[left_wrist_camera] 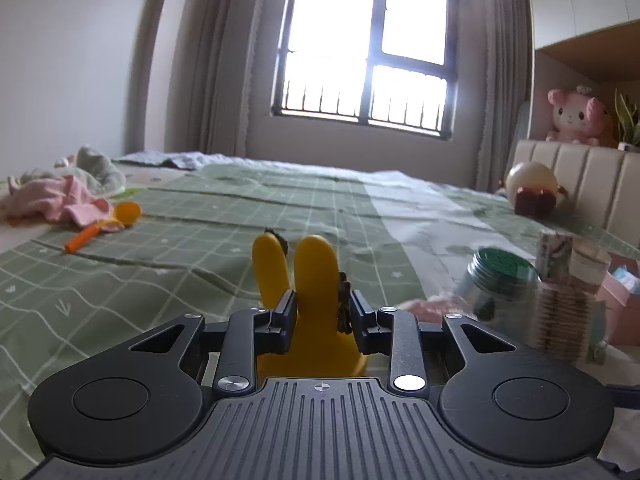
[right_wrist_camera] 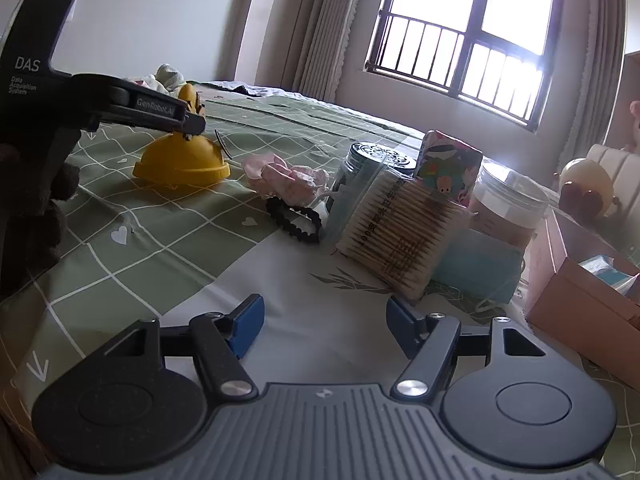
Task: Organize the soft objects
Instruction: 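Lower the left gripper onto the yellow bunny toy and grasp it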
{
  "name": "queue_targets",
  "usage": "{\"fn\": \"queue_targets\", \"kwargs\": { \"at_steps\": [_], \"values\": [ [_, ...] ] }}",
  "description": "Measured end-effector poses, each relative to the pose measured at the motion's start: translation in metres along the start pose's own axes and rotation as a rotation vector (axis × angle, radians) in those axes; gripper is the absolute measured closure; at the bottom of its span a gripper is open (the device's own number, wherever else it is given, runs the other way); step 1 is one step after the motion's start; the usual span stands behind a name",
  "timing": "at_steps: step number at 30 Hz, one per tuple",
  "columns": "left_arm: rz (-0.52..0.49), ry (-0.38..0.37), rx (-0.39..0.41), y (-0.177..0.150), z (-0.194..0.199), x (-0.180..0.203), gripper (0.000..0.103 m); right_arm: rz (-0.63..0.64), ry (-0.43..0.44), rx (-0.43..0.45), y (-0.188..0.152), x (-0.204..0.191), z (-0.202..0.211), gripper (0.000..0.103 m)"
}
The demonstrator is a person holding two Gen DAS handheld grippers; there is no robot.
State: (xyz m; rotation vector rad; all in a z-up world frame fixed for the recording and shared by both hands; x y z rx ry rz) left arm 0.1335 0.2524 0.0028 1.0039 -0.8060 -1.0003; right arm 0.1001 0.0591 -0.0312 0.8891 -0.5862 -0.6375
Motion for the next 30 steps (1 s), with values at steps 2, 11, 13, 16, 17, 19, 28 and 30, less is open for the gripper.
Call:
{"fn": "queue_targets", "kwargs": {
  "at_steps": [2, 11, 13, 16, 17, 19, 28, 30],
  "values": [
    [-0.009, 0.005, -0.013, -0.001, -0.003, 0.003, 0.068, 0.0, 0.001, 0.002, 0.0, 0.0, 0.0, 0.035],
    [-0.037, -0.018, -0.031, -0.007, 0.009, 0.023, 0.066, -0.003, 0.013, 0.006, -0.001, -0.001, 0.001, 0.034],
    [-0.046, -0.012, -0.03, -0.007, 0.011, 0.024, 0.066, -0.003, 0.017, 0.009, -0.001, -0.002, 0.002, 0.034],
    [-0.052, 0.004, -0.033, -0.006, 0.009, 0.024, 0.066, -0.002, 0.022, 0.017, -0.001, -0.002, 0.003, 0.034],
    [-0.055, 0.015, -0.037, -0.006, 0.007, 0.024, 0.065, 0.0, 0.022, 0.021, -0.001, -0.003, 0.004, 0.034],
    [-0.061, 0.037, -0.046, -0.007, 0.004, 0.023, 0.064, 0.004, 0.021, 0.03, -0.001, -0.003, 0.006, 0.034],
    [-0.066, 0.02, -0.035, -0.003, 0.007, 0.02, 0.073, -0.022, 0.036, 0.033, 0.004, 0.001, 0.008, 0.034],
    [-0.066, 0.005, -0.03, -0.002, 0.01, 0.017, 0.075, -0.014, 0.039, 0.028, 0.012, 0.001, 0.008, 0.034]
  ]
}}
Point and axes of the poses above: each gripper's, at about its wrist camera, not at the fingertips, and z roughly against the way its jaws point, x to its right, y to its top, the point moved 10 cm from there along -z, roughly the way its jaws point, and after that the axes turned 1 degree about -x, right-handed, at the moved point
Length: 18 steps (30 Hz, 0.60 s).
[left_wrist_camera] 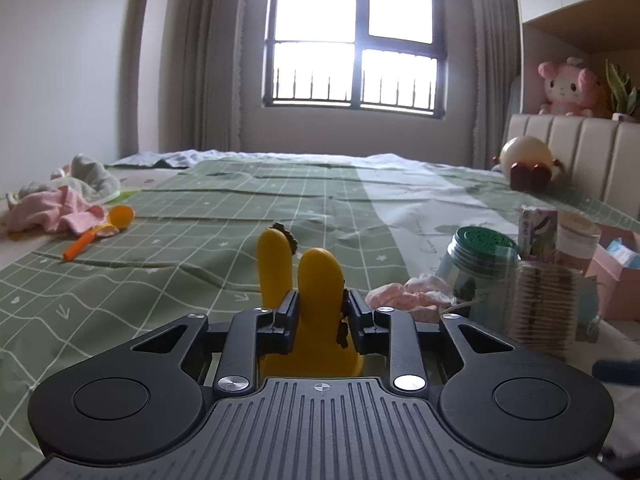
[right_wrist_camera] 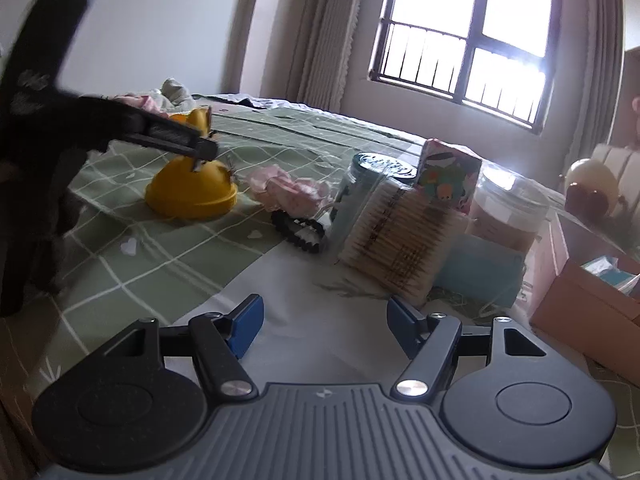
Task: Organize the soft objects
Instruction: 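Lower the left gripper onto the yellow bunny toy and grasp it, then grasp the pink lace scrunchie with the right gripper while the left holds the bunny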
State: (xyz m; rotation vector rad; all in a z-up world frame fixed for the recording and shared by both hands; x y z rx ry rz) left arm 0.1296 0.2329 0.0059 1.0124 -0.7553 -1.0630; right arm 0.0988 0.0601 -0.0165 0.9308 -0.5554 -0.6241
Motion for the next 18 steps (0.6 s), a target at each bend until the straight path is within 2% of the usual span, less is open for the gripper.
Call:
{"fn": "queue_targets", "kwargs": {
  "at_steps": [4, 6, 8, 15, 16, 18],
  "values": [
    [0.002, -0.024, -0.001, 0.001, 0.007, -0.012, 0.078, 0.095, -0.011, 0.023, 0.037, -0.007, -0.008, 0.041],
    [0.028, -0.041, -0.002, 0.003, 0.011, -0.021, 0.079, 0.142, -0.002, 0.024, 0.056, -0.014, -0.02, 0.046],
    [0.05, -0.053, -0.001, 0.006, 0.016, -0.031, 0.08, 0.202, -0.01, 0.021, 0.07, -0.022, -0.038, 0.047],
    [0.093, -0.074, 0.014, 0.018, 0.017, -0.062, 0.081, 0.321, -0.011, -0.082, 0.091, -0.058, -0.105, 0.05],
    [0.101, -0.073, 0.017, 0.019, 0.015, -0.066, 0.081, 0.334, -0.025, -0.11, 0.092, -0.061, -0.115, 0.055],
    [0.111, -0.072, 0.011, 0.022, 0.008, -0.075, 0.082, 0.326, -0.031, -0.179, 0.093, -0.062, -0.133, 0.084]
  ]
}}
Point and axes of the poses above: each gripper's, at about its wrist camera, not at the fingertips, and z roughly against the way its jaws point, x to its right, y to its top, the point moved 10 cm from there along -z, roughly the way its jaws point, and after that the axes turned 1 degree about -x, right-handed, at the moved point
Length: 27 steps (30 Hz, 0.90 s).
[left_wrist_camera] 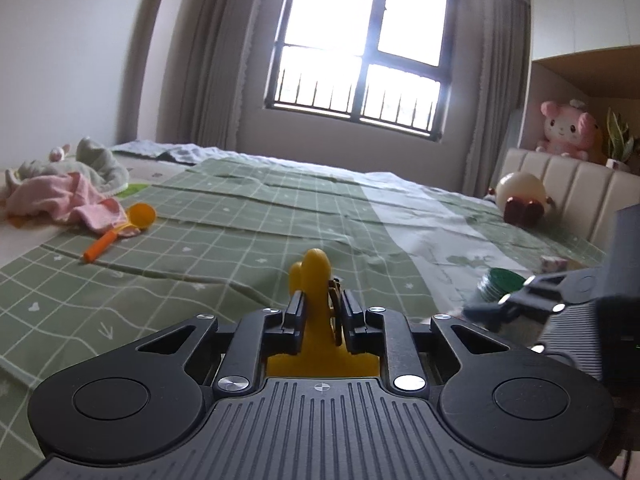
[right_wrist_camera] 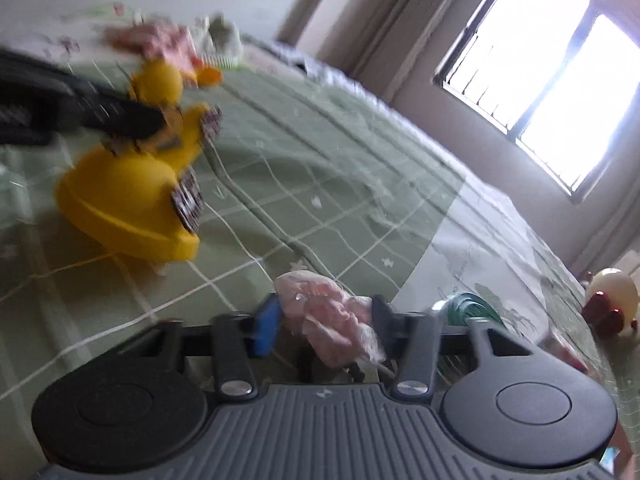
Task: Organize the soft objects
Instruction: 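Grasp the pink lace scrunchie with the right gripper while the left holds the bunny, then carry bunny and scrunchie into the pink box and open both grippers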
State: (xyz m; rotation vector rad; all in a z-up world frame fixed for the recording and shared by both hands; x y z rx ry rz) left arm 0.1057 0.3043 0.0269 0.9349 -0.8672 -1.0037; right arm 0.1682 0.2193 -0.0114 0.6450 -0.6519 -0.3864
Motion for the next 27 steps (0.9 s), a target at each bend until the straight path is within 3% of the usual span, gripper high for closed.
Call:
{"fn": "queue_targets", "kwargs": {
  "at_steps": [4, 8, 12, 16, 20, 24, 27],
  "values": [
    [0.016, -0.017, -0.009, 0.009, -0.011, -0.01, 0.082, -0.092, 0.045, 0.0, 0.019, 0.024, 0.006, 0.098],
    [-0.013, -0.036, 0.015, 0.039, -0.019, -0.002, 0.083, -0.204, 0.05, 0.099, 0.05, 0.085, 0.051, 0.1],
    [-0.077, -0.101, 0.087, 0.086, -0.023, 0.037, 0.083, -0.331, 0.027, 0.197, 0.053, 0.171, 0.103, 0.1],
    [-0.111, -0.204, 0.135, 0.129, -0.031, 0.1, 0.083, -0.431, -0.049, 0.231, 0.019, 0.257, 0.145, 0.1],
    [-0.146, -0.378, 0.16, 0.163, -0.042, 0.2, 0.083, -0.467, -0.165, 0.222, -0.044, 0.321, 0.175, 0.1],
    [-0.191, -0.529, 0.137, 0.173, -0.061, 0.305, 0.083, -0.561, -0.215, 0.164, -0.114, 0.363, 0.18, 0.1],
    [-0.201, -0.61, 0.083, 0.16, -0.086, 0.378, 0.082, -0.653, -0.198, 0.14, -0.156, 0.38, 0.166, 0.1]
  ]
}}
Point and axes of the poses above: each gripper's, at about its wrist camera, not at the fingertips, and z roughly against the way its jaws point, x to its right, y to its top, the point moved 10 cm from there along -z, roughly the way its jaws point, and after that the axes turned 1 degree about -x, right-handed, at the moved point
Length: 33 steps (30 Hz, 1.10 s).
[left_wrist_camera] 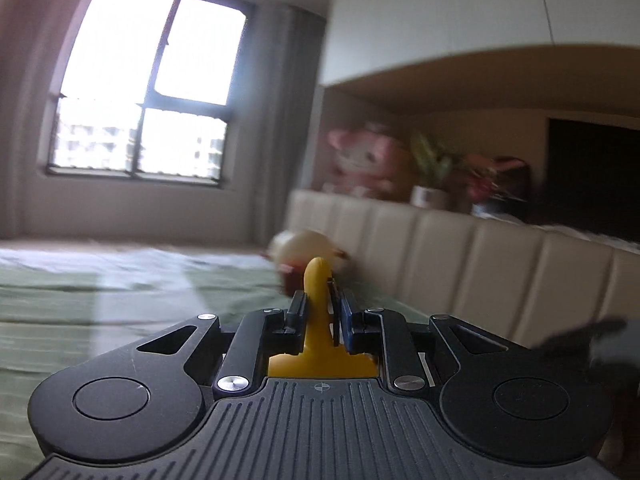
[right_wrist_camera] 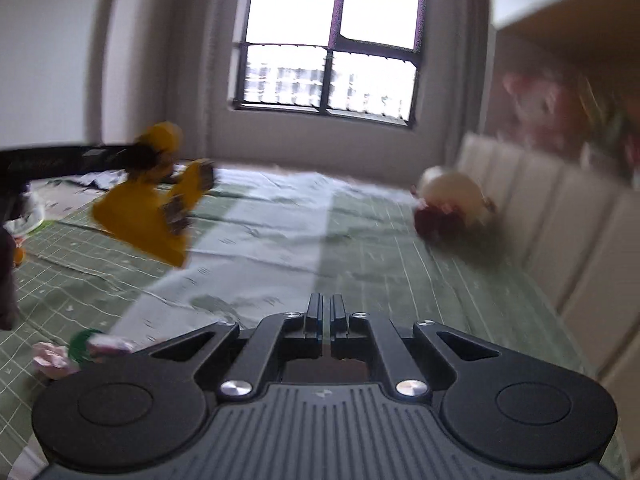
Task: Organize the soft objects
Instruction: 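Carry bunny and scrunchie into the pink box and open both grippers, then lower the left gripper onto the second pink lace scrunchie and grasp it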
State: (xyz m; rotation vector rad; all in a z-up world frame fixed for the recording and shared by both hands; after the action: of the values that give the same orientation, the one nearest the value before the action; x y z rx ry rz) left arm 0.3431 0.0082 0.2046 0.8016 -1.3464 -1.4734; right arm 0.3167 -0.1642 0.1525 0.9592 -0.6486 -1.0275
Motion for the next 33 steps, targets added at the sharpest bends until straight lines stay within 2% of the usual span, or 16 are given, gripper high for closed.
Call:
{"fn": "queue_targets", "kwargs": {
  "at_steps": [2, 4, 6, 9, 10, 14, 17, 20, 22, 24, 26, 28, 33],
  "values": [
    [0.049, -0.048, -0.055, -0.016, -0.037, 0.017, 0.079, -0.049, 0.048, -0.035, -0.02, 0.015, -0.016, 0.099],
    [0.151, -0.091, -0.191, -0.049, -0.078, 0.022, 0.078, -0.095, 0.077, -0.083, -0.039, 0.021, -0.029, 0.096],
    [0.253, -0.094, -0.324, -0.085, -0.103, 0.021, 0.078, -0.158, 0.074, -0.124, -0.059, 0.037, -0.033, 0.077],
    [0.288, -0.096, -0.341, -0.103, -0.104, 0.018, 0.078, -0.193, 0.05, -0.112, -0.073, 0.054, -0.028, 0.062],
    [0.282, -0.095, -0.333, -0.104, -0.098, 0.016, 0.078, -0.195, 0.036, -0.111, -0.076, 0.058, -0.025, 0.061],
    [0.262, -0.093, -0.294, -0.096, -0.061, 0.009, 0.078, -0.214, 0.023, -0.111, -0.083, 0.059, -0.017, 0.06],
    [0.24, -0.06, -0.243, -0.089, -0.016, -0.006, 0.078, -0.242, 0.049, -0.103, -0.085, 0.049, -0.01, 0.055],
    [0.256, 0.008, -0.199, -0.093, 0.04, -0.034, 0.078, -0.303, 0.151, -0.094, -0.083, 0.04, -0.008, 0.053],
    [0.273, 0.073, -0.2, -0.103, 0.067, -0.06, 0.078, -0.383, 0.264, -0.104, -0.081, 0.031, -0.003, 0.049],
    [0.31, 0.154, -0.21, -0.118, 0.096, -0.09, 0.078, -0.451, 0.312, -0.106, -0.081, 0.028, 0.002, 0.049],
    [0.347, 0.216, -0.213, -0.133, 0.122, -0.116, 0.078, -0.455, 0.269, -0.097, -0.082, 0.025, 0.006, 0.049],
    [0.367, 0.278, -0.205, -0.148, 0.147, -0.14, 0.078, -0.403, 0.198, -0.082, -0.087, 0.013, 0.013, 0.048],
    [0.445, 0.39, -0.215, -0.188, 0.192, -0.185, 0.078, -0.246, 0.131, -0.089, -0.123, -0.05, 0.025, 0.045]
  ]
}}
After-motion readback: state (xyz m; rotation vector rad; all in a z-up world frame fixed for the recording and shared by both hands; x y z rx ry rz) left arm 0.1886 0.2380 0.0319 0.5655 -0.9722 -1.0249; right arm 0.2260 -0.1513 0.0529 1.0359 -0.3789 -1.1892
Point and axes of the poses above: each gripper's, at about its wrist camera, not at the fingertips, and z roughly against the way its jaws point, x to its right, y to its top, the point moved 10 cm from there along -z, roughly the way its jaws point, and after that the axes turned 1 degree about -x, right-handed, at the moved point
